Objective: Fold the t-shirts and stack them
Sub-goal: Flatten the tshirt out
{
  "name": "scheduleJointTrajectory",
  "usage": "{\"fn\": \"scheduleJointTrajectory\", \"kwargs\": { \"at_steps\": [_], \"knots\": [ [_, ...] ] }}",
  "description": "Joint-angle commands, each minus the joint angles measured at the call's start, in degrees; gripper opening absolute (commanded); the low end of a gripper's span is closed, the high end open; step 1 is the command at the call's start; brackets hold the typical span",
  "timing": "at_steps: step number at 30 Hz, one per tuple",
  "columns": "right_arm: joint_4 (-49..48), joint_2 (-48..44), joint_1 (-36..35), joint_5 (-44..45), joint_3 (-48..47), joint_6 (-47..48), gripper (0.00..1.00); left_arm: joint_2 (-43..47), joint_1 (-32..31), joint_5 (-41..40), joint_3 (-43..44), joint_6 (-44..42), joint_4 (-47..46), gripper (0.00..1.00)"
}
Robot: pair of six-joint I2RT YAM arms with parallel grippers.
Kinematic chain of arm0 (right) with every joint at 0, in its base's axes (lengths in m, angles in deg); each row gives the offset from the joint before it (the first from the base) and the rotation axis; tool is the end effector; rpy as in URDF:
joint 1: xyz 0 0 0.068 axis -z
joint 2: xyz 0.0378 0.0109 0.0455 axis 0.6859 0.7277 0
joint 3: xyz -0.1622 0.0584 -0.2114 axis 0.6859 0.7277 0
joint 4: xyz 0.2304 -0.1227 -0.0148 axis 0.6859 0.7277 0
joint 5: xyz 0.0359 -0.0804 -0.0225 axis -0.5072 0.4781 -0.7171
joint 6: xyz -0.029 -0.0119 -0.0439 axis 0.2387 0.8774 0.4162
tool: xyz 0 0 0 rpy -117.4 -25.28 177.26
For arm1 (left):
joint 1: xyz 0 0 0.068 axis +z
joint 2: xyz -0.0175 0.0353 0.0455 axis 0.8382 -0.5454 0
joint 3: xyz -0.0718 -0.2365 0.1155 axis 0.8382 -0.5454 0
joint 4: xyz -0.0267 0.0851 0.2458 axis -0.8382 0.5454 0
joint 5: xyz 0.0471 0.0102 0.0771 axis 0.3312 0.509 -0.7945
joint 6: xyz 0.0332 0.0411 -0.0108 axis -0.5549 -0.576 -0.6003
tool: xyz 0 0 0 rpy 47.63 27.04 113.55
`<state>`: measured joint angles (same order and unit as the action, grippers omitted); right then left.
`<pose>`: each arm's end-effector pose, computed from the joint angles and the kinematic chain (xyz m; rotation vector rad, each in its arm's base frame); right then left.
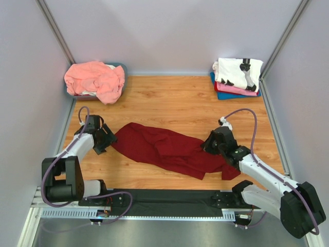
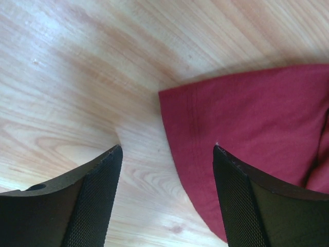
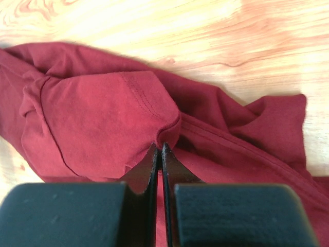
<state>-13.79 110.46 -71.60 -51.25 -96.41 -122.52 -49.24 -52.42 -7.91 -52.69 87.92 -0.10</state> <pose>0.1733 0.0918 0.1833 0.3163 2.3960 0.5514 0.2279 0.0175 0.1635 -1.0050 2.5196 -0.2005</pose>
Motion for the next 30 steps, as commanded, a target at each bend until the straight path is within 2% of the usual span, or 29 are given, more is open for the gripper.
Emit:
{"fn": "scheduleJointTrajectory", "kwargs": {
  "at_steps": [1,9,14,17,18,21,24,30],
  "knots": [
    [-5.9,0.4,0.3,-1.3,0.2,2.1,0.00,-1.6,0.2,-3.1,0.3,0.9,-6.2,0.76],
    [-7.4,3.6,0.3,-5.0,-0.5,3.1,0.00,-6.5,0.2,-2.9,0.6,1.0,-10.2,0.65],
    [-7.8,4.7,0.3,-5.5,-0.8,3.3,0.00,-5.9,-0.1,-1.5,0.2,0.2,-11.7,0.49],
    [-7.8,5.5,0.3,-5.8,-1.1,3.5,0.00,-5.9,-0.2,-1.1,-0.3,-0.4,-12.8,0.36],
    [-7.8,5.4,0.3,-5.8,-1.2,3.6,0.00,-6.1,-0.3,-0.1,-0.3,-0.5,-13.3,0.28],
    [-7.9,5.5,0.3,-5.9,-1.1,3.6,0.00,-6.0,-0.2,1.5,-0.5,-1.0,-14.9,0.13],
    [-7.8,5.6,0.3,-5.9,-1.1,3.7,0.01,-5.4,-0.6,2.1,-0.9,-1.2,-15.8,0.01],
    [-7.8,5.6,0.3,-5.7,-1.2,3.5,0.00,-1.0,-1.3,2.0,-0.9,-1.6,-14.8,0.00]
  ]
}}
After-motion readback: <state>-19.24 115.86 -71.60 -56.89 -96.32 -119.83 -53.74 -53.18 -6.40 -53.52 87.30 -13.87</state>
